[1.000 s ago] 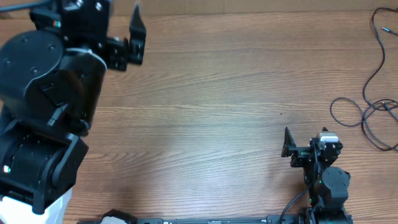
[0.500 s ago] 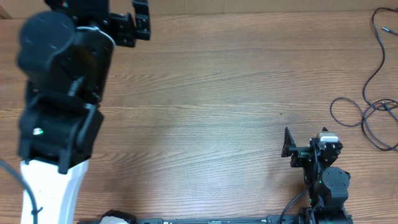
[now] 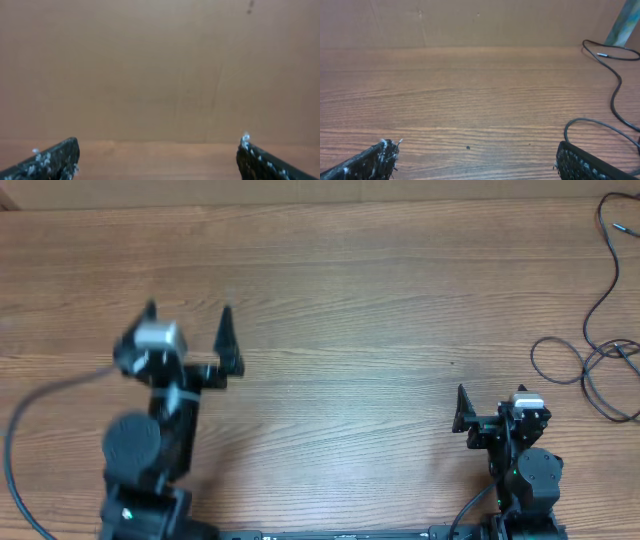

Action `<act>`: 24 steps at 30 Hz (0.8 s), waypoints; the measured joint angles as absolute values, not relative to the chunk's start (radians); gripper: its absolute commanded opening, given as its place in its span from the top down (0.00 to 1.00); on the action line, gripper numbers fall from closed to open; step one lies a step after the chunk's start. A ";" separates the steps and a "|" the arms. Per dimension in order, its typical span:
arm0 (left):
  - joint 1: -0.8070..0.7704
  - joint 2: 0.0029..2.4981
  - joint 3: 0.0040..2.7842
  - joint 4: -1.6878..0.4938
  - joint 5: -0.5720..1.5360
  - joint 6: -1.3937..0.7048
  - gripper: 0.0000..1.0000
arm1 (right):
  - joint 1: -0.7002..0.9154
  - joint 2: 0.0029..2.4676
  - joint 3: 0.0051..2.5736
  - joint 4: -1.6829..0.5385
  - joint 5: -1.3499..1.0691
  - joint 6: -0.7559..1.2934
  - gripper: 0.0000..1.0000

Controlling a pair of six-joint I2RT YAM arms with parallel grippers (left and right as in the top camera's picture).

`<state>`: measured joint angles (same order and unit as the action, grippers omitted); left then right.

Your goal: Untangle cables

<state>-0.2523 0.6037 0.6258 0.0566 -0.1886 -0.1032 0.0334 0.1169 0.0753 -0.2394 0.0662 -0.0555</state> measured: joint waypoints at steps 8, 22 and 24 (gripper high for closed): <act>-0.160 0.292 0.177 0.082 -0.192 -0.136 0.00 | 0.033 0.119 0.075 -0.240 0.067 -0.056 0.00; -0.056 0.112 0.009 0.021 -0.122 -0.028 0.00 | 0.033 0.119 0.075 -0.239 0.067 -0.055 0.00; -0.034 0.099 0.009 -0.010 -0.113 -0.004 0.01 | 0.033 0.119 0.075 -0.239 0.067 -0.056 0.00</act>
<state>-0.0338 0.0994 0.0090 -0.0101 -0.1131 -0.0044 0.0334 0.1188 0.0753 -0.2390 0.0666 -0.0555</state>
